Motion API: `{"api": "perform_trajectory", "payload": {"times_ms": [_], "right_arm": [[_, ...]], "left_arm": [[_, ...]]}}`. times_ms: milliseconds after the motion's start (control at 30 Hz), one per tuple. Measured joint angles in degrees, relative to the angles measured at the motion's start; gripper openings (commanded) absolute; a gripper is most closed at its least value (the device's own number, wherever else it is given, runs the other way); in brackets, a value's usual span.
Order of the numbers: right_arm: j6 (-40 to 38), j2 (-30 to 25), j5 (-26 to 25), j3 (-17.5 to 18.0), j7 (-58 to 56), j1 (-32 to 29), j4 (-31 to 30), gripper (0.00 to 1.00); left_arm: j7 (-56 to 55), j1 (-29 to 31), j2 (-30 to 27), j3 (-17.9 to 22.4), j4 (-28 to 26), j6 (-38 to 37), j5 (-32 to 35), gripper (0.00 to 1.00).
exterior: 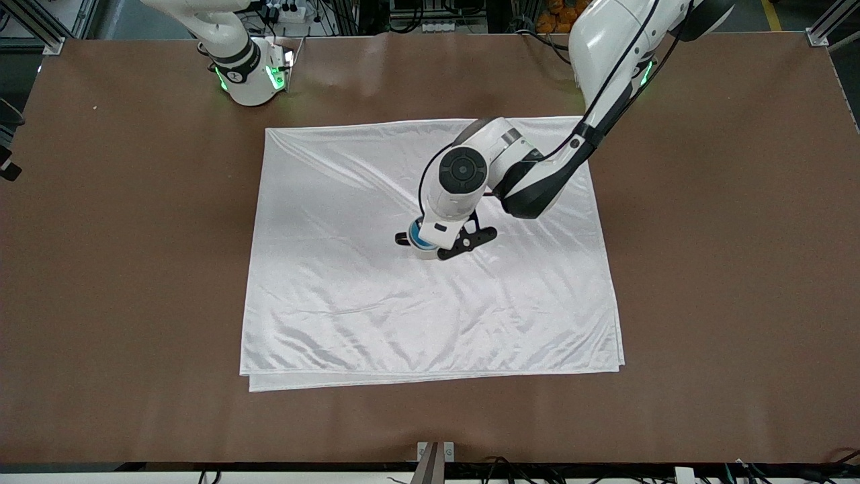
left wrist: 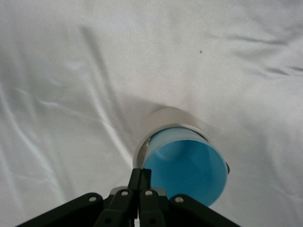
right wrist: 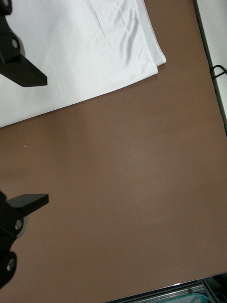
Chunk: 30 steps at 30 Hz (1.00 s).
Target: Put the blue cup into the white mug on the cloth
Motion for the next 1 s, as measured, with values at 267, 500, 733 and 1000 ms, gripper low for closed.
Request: {"api": "perform_trajectory", "payload": {"times_ms": [267,500,733,1000], "right_arm": [[-1.58,-0.03,0.34,0.21,-0.77,0.03,0.45,1.00],[-4.13,-0.04,0.94,0.63,-0.81,0.08,0.68,1.00],[-4.69,-0.05,1.37,0.65,-0.86,0.08,0.95,1.00],[-4.73,-0.04,1.43,0.65,-0.88,0.08,0.99,1.00]], "left_arm": [[0.06,-0.04,1.27,0.08,-0.03,0.00,0.14,0.32],[0.06,0.00,1.46,0.23,0.03,0.01,0.14,1.00],[0.06,-0.02,1.37,0.24,0.33,0.05,0.14,1.00],[1.13,0.48,0.16,0.31,1.55,0.04,2.15,1.00]]}}
